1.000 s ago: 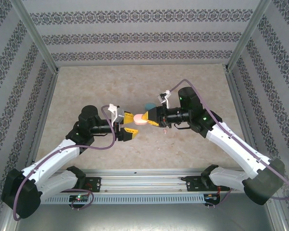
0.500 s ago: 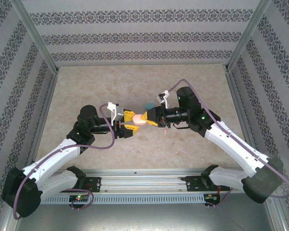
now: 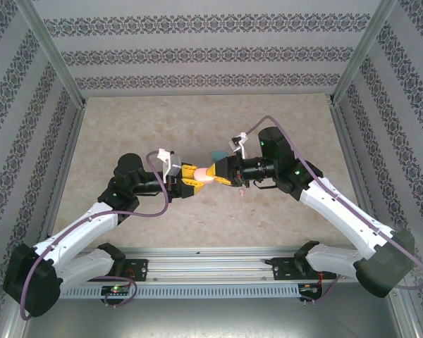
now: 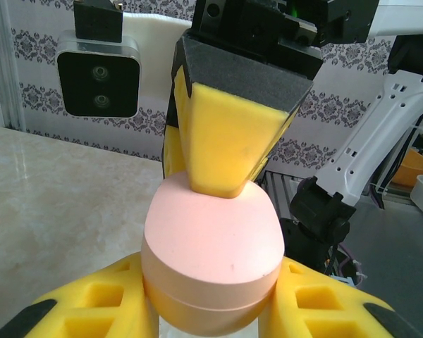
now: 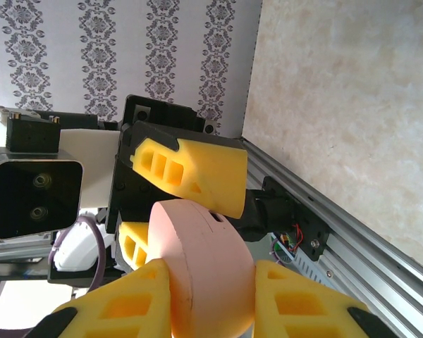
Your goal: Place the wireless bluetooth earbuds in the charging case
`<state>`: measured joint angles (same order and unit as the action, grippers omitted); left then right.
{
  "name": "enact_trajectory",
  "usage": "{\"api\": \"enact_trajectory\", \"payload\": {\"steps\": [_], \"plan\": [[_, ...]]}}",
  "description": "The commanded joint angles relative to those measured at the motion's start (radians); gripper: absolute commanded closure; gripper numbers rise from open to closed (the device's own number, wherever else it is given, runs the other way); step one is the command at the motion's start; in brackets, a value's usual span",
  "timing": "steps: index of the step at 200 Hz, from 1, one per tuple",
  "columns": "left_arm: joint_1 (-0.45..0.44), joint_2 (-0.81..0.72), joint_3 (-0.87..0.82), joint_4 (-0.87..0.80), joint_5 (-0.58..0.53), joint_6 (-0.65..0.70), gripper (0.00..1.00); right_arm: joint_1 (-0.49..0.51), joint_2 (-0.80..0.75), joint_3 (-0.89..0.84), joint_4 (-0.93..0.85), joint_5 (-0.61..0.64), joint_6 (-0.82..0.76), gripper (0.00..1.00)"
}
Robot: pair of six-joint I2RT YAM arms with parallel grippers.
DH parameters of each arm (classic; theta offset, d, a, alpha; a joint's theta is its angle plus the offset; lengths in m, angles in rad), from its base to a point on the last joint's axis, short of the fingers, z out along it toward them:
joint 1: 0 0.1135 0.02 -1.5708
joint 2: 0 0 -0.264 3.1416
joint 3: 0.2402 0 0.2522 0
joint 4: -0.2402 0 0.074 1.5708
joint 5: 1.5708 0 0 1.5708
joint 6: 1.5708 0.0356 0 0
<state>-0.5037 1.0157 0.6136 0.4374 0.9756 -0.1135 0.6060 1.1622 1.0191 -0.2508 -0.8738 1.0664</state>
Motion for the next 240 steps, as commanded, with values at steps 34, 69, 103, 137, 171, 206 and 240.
{"api": "enact_trajectory", "payload": {"steps": [34, 69, 103, 137, 171, 206, 240], "plan": [[-0.013, -0.005, 0.021, 0.097, 0.037, -0.034, 0.63, 0.018, 0.012, 0.024, 0.047, -0.021, -0.007, 0.83], [-0.015, 0.003, 0.022, 0.097, 0.046, -0.038, 0.59, 0.021, 0.015, 0.027, 0.05, -0.025, -0.003, 0.83], [-0.013, 0.002, 0.021, 0.093, 0.048, -0.038, 0.56, 0.023, 0.019, 0.027, 0.05, -0.024, -0.003, 0.83], [-0.013, 0.001, 0.023, 0.093, 0.053, -0.04, 0.57, 0.027, 0.024, 0.03, 0.053, -0.025, -0.003, 0.83], [-0.014, 0.001, 0.023, 0.072, 0.058, -0.03, 0.58, 0.029, 0.024, 0.03, 0.069, -0.027, 0.009, 0.83], [-0.013, -0.003, 0.016, 0.057, 0.058, -0.023, 0.52, 0.029, 0.025, 0.032, 0.073, -0.028, 0.014, 0.83], [-0.013, -0.004, 0.025, 0.043, 0.065, -0.015, 0.55, 0.028, 0.027, 0.03, 0.078, -0.028, 0.019, 0.83]]}}
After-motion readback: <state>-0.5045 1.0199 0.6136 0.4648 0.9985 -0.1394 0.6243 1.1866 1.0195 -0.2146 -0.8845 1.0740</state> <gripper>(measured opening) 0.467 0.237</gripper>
